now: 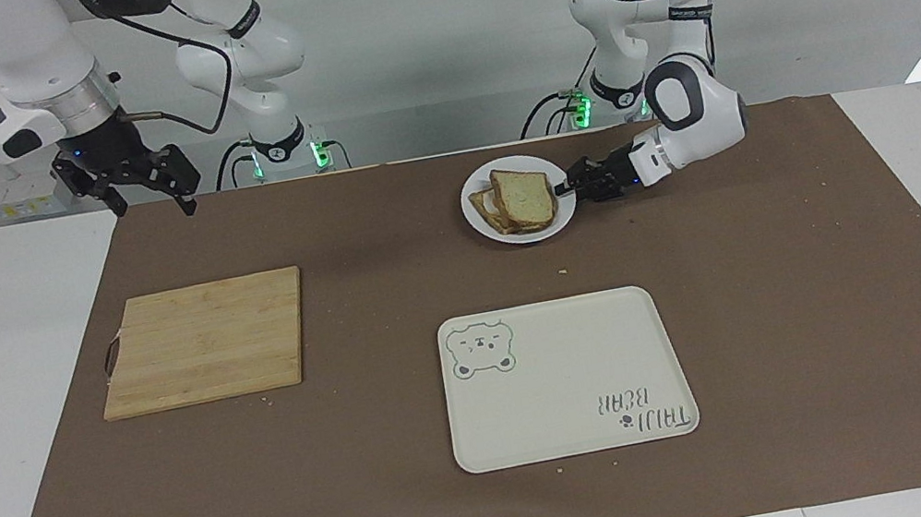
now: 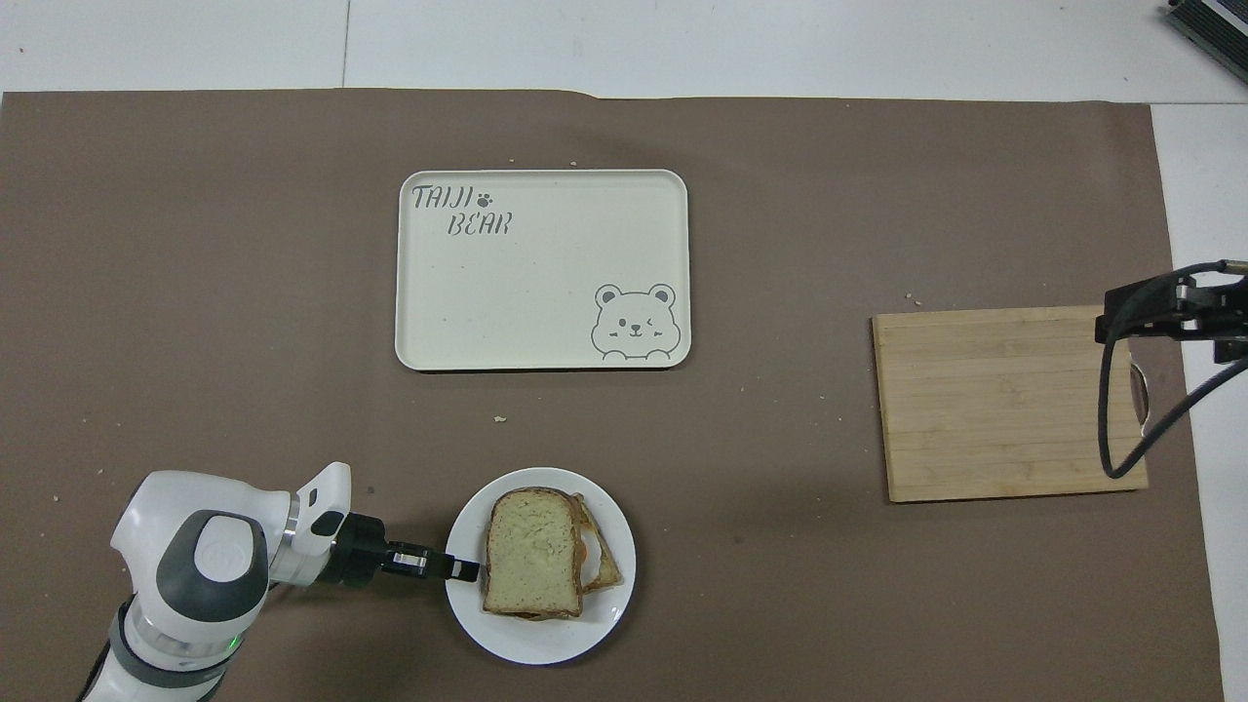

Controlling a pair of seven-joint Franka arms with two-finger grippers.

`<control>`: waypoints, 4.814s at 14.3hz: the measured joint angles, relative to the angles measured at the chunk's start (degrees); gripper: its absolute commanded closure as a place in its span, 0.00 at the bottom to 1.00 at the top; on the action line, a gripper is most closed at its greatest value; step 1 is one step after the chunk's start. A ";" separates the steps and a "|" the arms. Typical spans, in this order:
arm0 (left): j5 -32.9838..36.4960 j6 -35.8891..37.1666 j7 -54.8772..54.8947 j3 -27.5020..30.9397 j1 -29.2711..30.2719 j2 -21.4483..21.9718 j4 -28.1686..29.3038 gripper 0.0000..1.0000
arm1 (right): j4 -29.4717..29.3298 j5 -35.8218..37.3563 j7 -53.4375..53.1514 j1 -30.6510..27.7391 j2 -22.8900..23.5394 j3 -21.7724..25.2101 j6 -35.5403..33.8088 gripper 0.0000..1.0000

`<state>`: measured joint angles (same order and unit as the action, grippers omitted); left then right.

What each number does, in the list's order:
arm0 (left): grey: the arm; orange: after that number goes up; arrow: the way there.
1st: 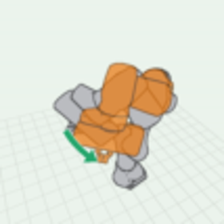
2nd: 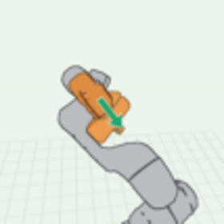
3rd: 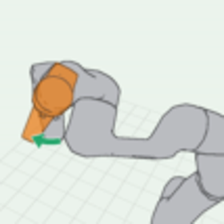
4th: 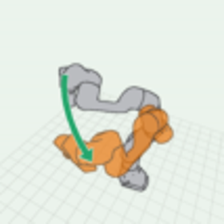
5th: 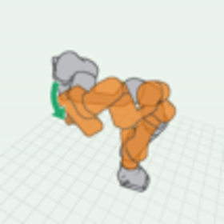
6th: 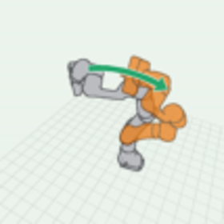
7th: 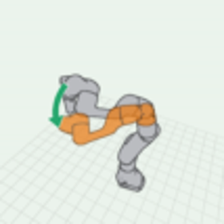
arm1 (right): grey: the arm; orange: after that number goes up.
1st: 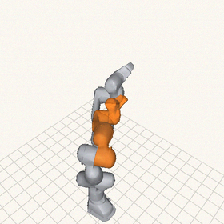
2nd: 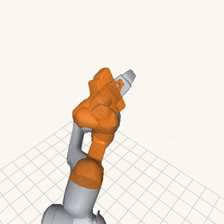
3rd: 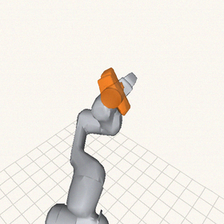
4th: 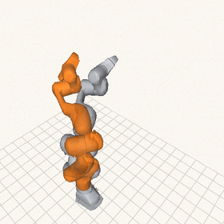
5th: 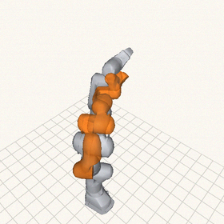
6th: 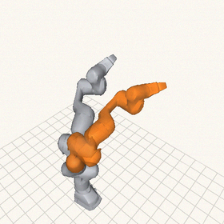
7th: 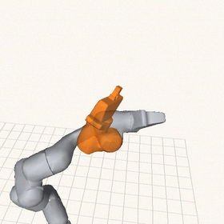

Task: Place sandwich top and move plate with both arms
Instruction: 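Grasp the white plate rim with the left gripper, then slide the plate with the left gripper onto the bear tray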

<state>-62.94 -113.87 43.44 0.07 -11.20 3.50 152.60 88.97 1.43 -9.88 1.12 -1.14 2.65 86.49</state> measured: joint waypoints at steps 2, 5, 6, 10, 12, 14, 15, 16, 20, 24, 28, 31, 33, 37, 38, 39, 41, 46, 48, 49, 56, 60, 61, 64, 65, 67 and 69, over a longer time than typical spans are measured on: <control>0.00 0.07 0.02 0.00 0.00 0.00 -0.16 1.00 | -0.03 0.00 0.00 0.01 0.00 0.00 0.00 0.00; 0.00 0.07 0.02 0.02 0.00 0.00 -0.69 1.00 | -0.03 0.00 0.00 0.01 0.01 0.00 0.00 0.00; -0.02 0.20 0.02 0.09 0.11 -0.01 -0.76 1.00 | -0.03 0.00 0.00 0.01 0.01 0.00 0.00 0.00; -0.03 2.36 0.40 0.86 2.83 -0.01 -1.71 1.00 | -0.04 0.00 0.00 0.01 0.02 0.00 0.00 0.00; -0.04 3.33 0.50 1.00 3.79 -0.01 -2.61 1.00 | -0.05 0.00 0.00 0.01 0.02 0.00 0.00 0.00; -0.29 5.01 0.50 1.00 4.32 -0.01 -3.80 1.00 | -0.06 0.00 0.00 0.01 0.02 0.00 0.00 0.00; -0.45 5.64 0.50 1.00 4.58 -0.01 -4.41 1.00 | -0.06 0.00 0.00 0.01 0.02 0.00 0.00 0.00; -0.54 6.07 0.50 1.01 4.91 -0.01 -5.15 1.00 | -0.06 0.00 0.00 0.01 0.02 0.00 0.00 0.00; -1.05 9.63 0.46 1.15 7.56 -0.43 -9.95 1.00 | -0.07 0.00 0.00 0.01 0.03 0.00 0.00 0.00; -2.86 11.46 0.44 1.24 9.17 -1.80 -13.22 1.00 | -0.08 0.00 0.00 0.01 0.03 0.00 0.00 0.00; -5.91 11.47 0.31 1.22 9.22 -2.95 -14.59 1.00 | -0.09 0.00 0.00 0.01 0.04 0.00 0.00 0.00; -8.07 12.19 -1.62 1.38 9.54 -4.59 -18.31 1.00 | -0.09 0.00 0.00 0.01 0.04 0.00 0.00 0.00; -8.71 12.42 -2.88 1.45 9.73 -5.72 -20.22 1.00 | -0.09 0.00 0.00 0.01 0.04 0.00 0.00 0.00; -9.95 12.60 -3.87 1.44 10.09 -7.18 -22.04 1.00 | -0.09 0.00 0.00 0.01 0.04 0.00 0.00 0.00; -10.57 12.59 -3.92 1.44 10.11 -7.25 -22.11 1.00 | -0.10 0.00 0.00 0.01 0.04 0.00 0.00 0.00; -11.60 12.55 -4.03 1.45 10.14 -7.28 -22.15 1.00 | -0.09 0.00 0.00 0.01 0.04 0.00 0.00 0.00; -13.20 12.54 -5.08 1.46 10.18 -7.33 -22.47 1.00 | -0.10 0.00 0.00 0.01 0.05 0.00 0.00 0.00; -13.55 11.98 -7.72 1.47 10.20 -8.31 -24.33 1.00 | -0.10 0.00 0.00 0.01 0.05 0.00 0.00 0.00; -13.55 10.57 -7.87 1.34 10.20 -9.20 -25.02 1.00 | -0.10 0.00 0.00 0.01 0.05 0.00 0.00 0.00; -13.55 9.71 -7.88 1.27 10.20 -9.55 -25.33 1.00 | -0.10 0.00 0.00 0.01 0.05 0.00 0.00 0.00; -13.54 -0.59 -14.66 0.06 6.86 -14.16 -32.55 1.00 | -0.10 0.00 0.00 0.01 0.05 0.00 0.00 0.00; -13.49 -4.35 -19.05 -0.58 4.63 -17.22 -37.38 1.00 | -0.10 0.00 0.00 0.01 0.05 0.00 0.00 0.00; -13.43 -4.37 -19.32 -0.55 4.65 -17.79 -38.18 1.00 | -0.10 0.00 0.00 0.01 0.05 0.00 0.00 0.00; -13.41 -4.86 -19.52 -0.90 4.66 -19.32 -39.75 1.00 | -0.10 0.00 0.00 0.01 0.05 0.00 0.00 0.00; -13.41 -5.39 -19.87 -1.36 4.68 -19.91 -40.35 1.00 | -0.10 0.00 0.00 0.01 0.05 0.00 0.00 0.00; -13.39 -6.17 -21.07 -2.60 4.65 -20.98 -41.87 1.00 | -0.10 0.00 0.00 0.01 0.05 0.00 0.00 0.00; -12.82 -7.34 -21.68 -3.49 4.64 -21.71 -42.91 1.00 | -0.10 0.00 0.00 0.01 0.05 0.00 0.00 0.00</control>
<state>-75.77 -121.21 21.76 -3.42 -6.56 -18.21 109.69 88.87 1.43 -9.88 1.13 -1.09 2.65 86.49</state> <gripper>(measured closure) 0.960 0.000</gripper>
